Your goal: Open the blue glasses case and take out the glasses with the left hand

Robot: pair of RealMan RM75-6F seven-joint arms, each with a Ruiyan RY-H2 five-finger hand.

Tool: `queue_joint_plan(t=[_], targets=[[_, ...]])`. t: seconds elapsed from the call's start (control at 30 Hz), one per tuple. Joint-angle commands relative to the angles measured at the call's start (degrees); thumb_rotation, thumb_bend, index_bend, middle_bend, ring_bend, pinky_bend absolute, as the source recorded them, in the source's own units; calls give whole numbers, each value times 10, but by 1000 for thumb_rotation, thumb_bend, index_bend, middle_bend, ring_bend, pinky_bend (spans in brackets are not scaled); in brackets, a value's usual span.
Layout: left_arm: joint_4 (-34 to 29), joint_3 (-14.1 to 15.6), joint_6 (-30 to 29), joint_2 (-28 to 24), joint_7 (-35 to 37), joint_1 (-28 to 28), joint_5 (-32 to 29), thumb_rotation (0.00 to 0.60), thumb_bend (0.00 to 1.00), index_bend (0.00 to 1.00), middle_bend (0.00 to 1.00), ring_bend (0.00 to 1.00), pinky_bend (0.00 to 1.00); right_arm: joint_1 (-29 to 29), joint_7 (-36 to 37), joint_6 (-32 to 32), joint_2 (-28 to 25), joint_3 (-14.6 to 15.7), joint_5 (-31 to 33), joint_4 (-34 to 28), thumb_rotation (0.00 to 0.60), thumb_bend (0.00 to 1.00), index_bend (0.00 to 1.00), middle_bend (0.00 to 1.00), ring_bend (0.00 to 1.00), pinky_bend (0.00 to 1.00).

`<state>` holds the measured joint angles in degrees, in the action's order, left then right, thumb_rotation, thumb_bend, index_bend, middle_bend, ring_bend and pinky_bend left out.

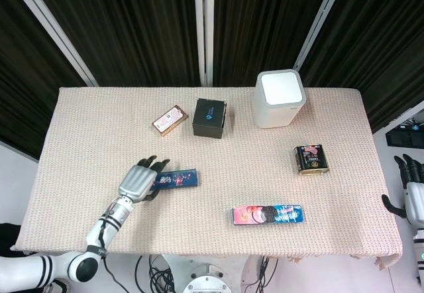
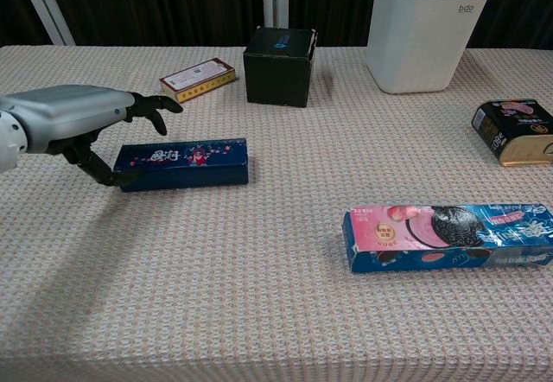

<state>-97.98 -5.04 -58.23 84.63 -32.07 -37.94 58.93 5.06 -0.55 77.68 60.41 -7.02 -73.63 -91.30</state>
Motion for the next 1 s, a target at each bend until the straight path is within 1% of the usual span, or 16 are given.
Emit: queue_joint_plan(t=[0.03, 0.2, 0.67, 1.0], targets=[[1, 0, -4, 3, 1, 0, 0, 600, 378, 56, 213, 64, 185, 0, 1, -1, 1, 0, 0, 1, 600, 243, 0, 0, 0, 0], [5, 2, -4, 4, 3, -2, -6, 600, 379, 57, 261, 69, 166, 0, 3, -3, 0, 0, 2, 2, 600, 243, 0, 0, 0, 0], [7, 5, 0, 2, 18, -5, -11, 600, 379, 57, 257, 69, 164, 2, -2, -5, 3, 1, 2, 2, 600, 245, 0, 0, 0, 0], [10, 3, -2, 5, 28, -7, -13, 600, 378, 62, 310, 77, 168, 3, -2, -7, 3, 1, 3, 2, 600, 246, 0, 0, 0, 0]])
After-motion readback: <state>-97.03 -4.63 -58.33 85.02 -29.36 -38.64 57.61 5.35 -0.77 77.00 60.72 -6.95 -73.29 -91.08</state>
